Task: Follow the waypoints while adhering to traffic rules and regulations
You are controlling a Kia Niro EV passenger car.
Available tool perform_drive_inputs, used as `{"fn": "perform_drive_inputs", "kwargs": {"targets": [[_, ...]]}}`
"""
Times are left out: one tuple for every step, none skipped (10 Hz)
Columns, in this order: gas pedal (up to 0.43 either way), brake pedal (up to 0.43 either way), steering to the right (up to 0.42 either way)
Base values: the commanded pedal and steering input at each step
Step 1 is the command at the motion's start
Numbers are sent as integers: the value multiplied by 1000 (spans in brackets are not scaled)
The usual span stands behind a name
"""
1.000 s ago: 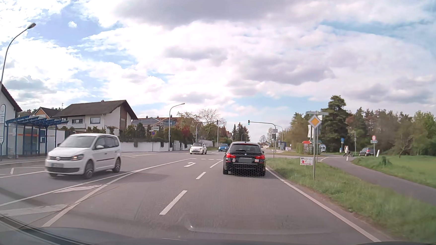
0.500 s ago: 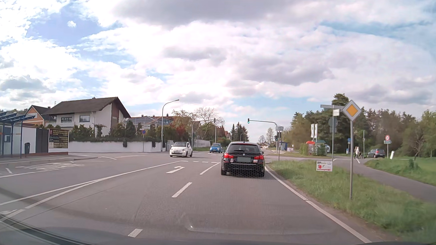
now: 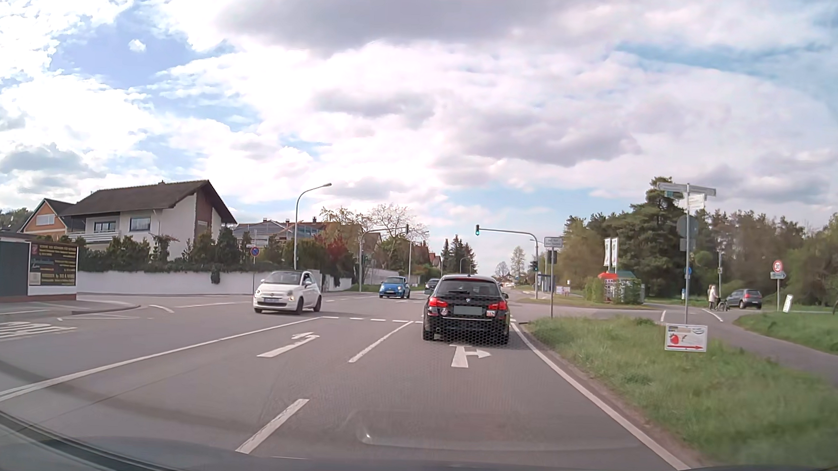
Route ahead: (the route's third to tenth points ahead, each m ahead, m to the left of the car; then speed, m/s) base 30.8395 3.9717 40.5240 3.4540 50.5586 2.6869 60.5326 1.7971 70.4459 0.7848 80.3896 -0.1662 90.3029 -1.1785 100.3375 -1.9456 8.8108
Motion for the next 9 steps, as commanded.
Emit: {"fn": "perform_drive_inputs", "kwargs": {"targets": [[138, 0, 0], [138, 0, 0], [118, 0, 0], [28, 0, 0], [8, 0, 0], [0, 0, 1], [0, 0, 5], [0, 0, 7], [0, 0, 7]]}}
